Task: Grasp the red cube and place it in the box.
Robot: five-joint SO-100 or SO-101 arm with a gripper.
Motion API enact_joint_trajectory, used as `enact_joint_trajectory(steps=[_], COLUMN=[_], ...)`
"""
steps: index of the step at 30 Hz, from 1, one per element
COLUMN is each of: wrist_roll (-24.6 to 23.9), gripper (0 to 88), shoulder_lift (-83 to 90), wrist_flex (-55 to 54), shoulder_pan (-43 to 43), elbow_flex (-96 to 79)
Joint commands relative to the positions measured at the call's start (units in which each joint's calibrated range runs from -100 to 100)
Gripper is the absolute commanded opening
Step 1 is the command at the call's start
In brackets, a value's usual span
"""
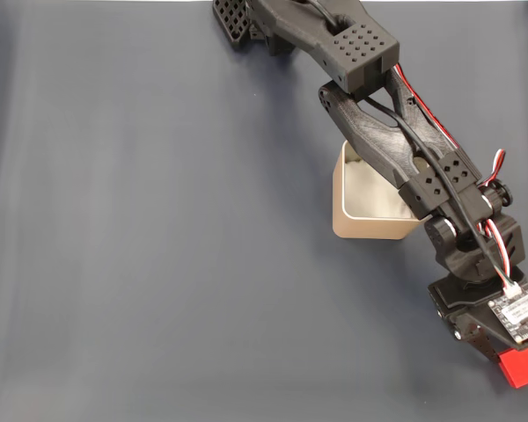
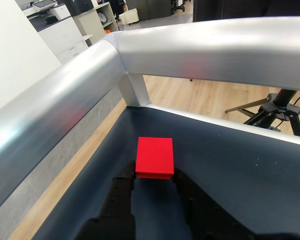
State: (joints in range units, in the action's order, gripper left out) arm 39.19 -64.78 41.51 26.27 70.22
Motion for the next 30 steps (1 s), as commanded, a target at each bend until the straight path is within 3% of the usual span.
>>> enact_joint_trajectory(steps=[1, 18, 30], wrist_roll=[-0.29, 0.39, 3.17], gripper=[13.6, 9.8, 8.0], shoulder_lift=[3.72, 9.18, 27.35], wrist_flex=[0.14, 3.18, 3.83], shoulder_pan=[-0.67, -1.1, -1.67], elbow_flex=[3.53, 0.61, -18.71])
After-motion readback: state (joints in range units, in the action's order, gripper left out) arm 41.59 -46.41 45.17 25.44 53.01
